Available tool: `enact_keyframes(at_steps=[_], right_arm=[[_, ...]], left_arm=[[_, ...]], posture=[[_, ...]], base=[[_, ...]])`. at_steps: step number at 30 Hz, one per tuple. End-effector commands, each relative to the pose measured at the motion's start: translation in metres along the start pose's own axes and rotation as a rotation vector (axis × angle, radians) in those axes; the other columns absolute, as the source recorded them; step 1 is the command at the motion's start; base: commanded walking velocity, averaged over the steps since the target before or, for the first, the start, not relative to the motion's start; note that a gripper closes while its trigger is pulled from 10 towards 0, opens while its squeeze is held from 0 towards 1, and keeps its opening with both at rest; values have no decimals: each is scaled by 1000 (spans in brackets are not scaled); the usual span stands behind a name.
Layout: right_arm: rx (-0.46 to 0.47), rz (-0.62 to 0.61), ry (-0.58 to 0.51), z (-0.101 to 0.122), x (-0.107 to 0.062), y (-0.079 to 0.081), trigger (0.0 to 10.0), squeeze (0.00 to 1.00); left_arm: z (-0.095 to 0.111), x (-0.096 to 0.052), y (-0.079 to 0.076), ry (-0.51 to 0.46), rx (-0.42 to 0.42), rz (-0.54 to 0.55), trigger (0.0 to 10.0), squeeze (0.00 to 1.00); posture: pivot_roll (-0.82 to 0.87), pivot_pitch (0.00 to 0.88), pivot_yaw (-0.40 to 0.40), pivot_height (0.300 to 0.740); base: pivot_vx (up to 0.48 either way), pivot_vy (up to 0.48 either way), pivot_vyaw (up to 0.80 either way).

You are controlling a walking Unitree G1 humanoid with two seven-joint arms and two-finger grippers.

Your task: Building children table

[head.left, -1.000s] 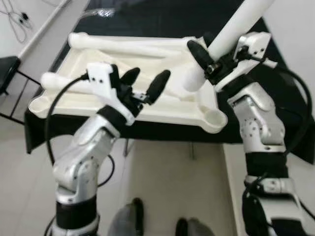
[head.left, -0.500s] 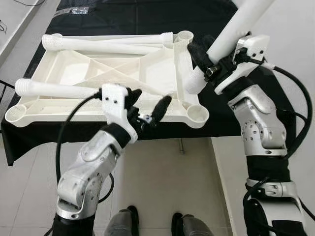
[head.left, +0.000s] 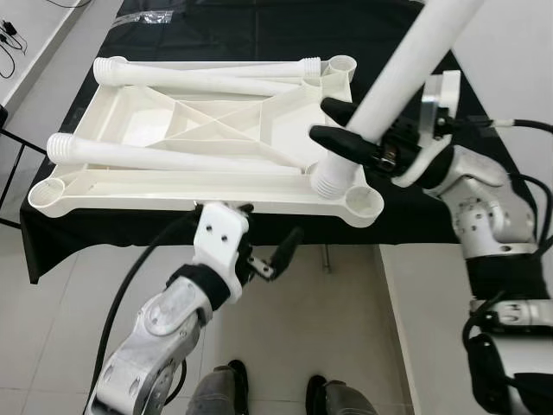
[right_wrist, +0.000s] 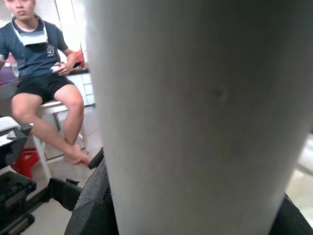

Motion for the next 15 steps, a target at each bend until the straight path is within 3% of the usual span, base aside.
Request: enact_keyframes(at_steps=[1, 7, 10, 15], right_arm=[[1, 39, 20, 0, -1, 3, 10000, 0], [-1, 159, 84, 4, -8, 9, 10000, 0], [-59, 200, 52, 34, -10, 5, 10000, 0], [-136, 244, 47, 54, -11, 5, 10000, 0]], left_arm=[[-4, -5, -7, 14, 22, -19, 10000, 0], [-9, -19, -20, 19, 26, -57, 10000, 0], [-8, -37, -40, -7, -50, -181, 10000, 0], [-16, -46, -49, 20, -67, -241, 10000, 0]], posture=[[75, 368, -8, 740], [83, 407, -1, 740], [99, 459, 16, 740], [111, 495, 34, 740]], base=[[0, 0, 0], [0, 0, 0], [0, 0, 0], [0, 0, 0]])
Point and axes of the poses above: a point about 5 cm out from each wrist's last joint towards the gripper, its own x axis pointing out of the wrist towards the gripper, its own z axis along the axis of the wrist's last joint, y = z × x, the point moved 6 cm from there along x, pointing out of the wrist towards the gripper, and after that the axes turned 9 degrees about x, right-handed, at the moved point
